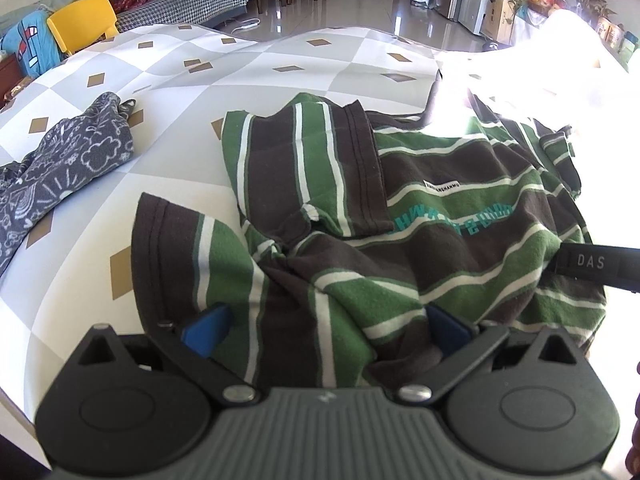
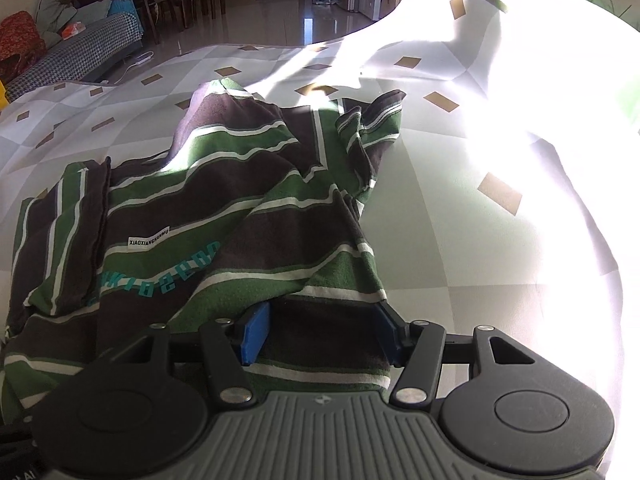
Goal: Fold clothes
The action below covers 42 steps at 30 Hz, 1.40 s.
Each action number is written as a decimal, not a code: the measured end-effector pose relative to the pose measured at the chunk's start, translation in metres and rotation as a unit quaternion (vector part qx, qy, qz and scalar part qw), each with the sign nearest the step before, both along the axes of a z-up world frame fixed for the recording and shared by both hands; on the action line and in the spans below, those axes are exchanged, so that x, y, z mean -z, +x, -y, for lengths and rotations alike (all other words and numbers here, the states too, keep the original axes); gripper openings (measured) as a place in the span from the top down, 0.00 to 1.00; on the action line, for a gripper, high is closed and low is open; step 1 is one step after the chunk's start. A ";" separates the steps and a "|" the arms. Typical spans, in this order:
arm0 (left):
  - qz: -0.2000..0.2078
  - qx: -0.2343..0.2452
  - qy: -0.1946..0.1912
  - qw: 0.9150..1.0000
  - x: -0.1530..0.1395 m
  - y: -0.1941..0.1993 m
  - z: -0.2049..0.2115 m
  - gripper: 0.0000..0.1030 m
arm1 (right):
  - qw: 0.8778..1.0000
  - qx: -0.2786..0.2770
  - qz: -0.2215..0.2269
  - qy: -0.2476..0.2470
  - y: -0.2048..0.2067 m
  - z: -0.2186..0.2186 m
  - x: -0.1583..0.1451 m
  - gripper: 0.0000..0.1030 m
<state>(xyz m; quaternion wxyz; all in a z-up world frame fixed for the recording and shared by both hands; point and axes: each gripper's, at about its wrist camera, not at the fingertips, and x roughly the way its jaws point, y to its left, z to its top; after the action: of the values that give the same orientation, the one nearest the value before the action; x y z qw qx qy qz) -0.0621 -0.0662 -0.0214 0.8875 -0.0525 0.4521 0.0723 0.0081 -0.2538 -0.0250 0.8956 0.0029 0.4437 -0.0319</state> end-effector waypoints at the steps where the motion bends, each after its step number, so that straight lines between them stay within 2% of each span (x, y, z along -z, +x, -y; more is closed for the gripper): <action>1: 0.005 -0.007 -0.001 1.000 -0.002 0.000 -0.003 0.00 | 1.000 0.003 0.003 0.006 0.000 0.000 -0.002 0.47; 5: 0.017 -0.053 0.000 0.998 -0.007 0.000 -0.018 0.00 | 1.000 -0.010 0.011 0.021 -0.005 -0.005 -0.008 0.47; 10: 0.000 -0.093 0.000 0.996 -0.001 0.002 -0.033 0.00 | 0.998 -0.059 0.017 0.031 -0.019 -0.024 -0.012 0.47; 21: -0.024 -0.108 -0.008 0.994 0.013 0.002 -0.039 0.00 | 0.988 -0.151 -0.008 0.023 -0.043 -0.060 0.004 0.47; 31: -0.030 -0.098 0.001 0.995 0.016 0.000 -0.035 0.00 | 0.989 -0.148 0.004 0.027 -0.047 -0.056 0.008 0.45; 42: -0.034 -0.083 -0.007 0.996 0.016 -0.009 -0.029 0.00 | 0.993 -0.114 0.006 0.016 -0.042 -0.043 0.008 0.45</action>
<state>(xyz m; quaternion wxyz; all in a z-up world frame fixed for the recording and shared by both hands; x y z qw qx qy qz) -0.0712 -0.0375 -0.0378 0.8623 -0.0934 0.4763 0.1444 -0.0341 -0.2111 -0.0330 0.8960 -0.0330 0.4360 0.0778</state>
